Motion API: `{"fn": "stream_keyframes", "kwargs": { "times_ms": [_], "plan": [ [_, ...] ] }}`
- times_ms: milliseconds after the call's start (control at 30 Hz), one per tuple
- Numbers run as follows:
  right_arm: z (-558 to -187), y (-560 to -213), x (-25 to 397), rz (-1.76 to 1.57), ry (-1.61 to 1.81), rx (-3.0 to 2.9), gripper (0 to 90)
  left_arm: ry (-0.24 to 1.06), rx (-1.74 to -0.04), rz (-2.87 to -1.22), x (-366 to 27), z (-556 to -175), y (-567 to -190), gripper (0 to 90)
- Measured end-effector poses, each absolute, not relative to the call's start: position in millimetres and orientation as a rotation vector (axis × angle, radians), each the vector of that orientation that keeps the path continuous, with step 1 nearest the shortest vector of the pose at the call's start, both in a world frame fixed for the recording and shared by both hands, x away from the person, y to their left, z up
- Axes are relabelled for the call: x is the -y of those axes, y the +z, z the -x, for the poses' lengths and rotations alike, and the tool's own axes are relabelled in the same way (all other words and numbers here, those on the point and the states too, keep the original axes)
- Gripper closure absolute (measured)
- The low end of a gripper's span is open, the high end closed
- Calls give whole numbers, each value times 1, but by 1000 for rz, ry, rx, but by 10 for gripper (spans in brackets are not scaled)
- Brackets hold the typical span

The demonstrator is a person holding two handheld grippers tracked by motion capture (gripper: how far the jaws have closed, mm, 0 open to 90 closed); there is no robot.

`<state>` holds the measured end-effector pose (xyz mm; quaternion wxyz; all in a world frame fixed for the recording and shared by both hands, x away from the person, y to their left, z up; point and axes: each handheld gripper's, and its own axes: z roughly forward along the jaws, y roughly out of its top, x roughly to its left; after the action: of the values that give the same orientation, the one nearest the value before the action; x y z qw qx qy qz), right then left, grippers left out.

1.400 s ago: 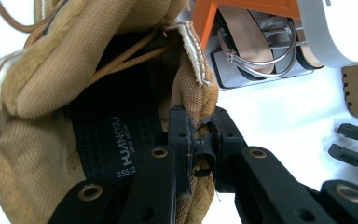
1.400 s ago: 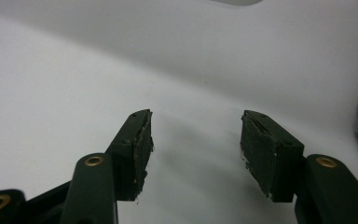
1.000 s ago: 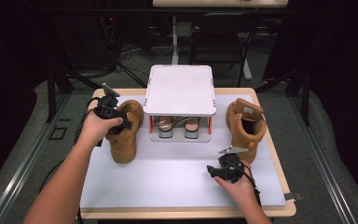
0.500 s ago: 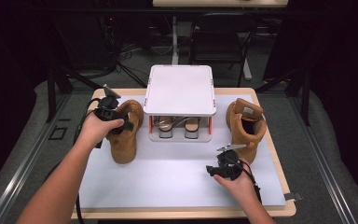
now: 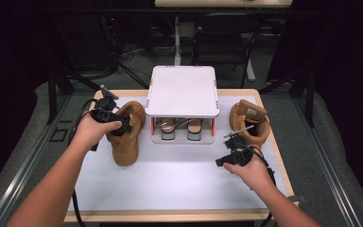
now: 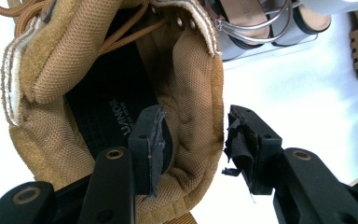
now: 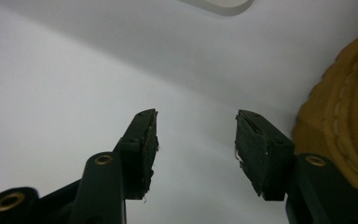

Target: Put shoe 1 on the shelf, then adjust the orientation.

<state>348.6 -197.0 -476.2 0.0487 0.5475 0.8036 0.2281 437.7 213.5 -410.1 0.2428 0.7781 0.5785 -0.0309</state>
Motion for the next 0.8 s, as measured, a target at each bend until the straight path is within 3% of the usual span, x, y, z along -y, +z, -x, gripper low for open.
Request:
{"fn": "stream_keyframes", "kwargs": {
  "times_ms": [800],
  "plan": [
    [-379, -402, 200, -1716, 477, -2499, 528, -83, -1585, -2137, -216, -439, -408, 554]
  ]
}}
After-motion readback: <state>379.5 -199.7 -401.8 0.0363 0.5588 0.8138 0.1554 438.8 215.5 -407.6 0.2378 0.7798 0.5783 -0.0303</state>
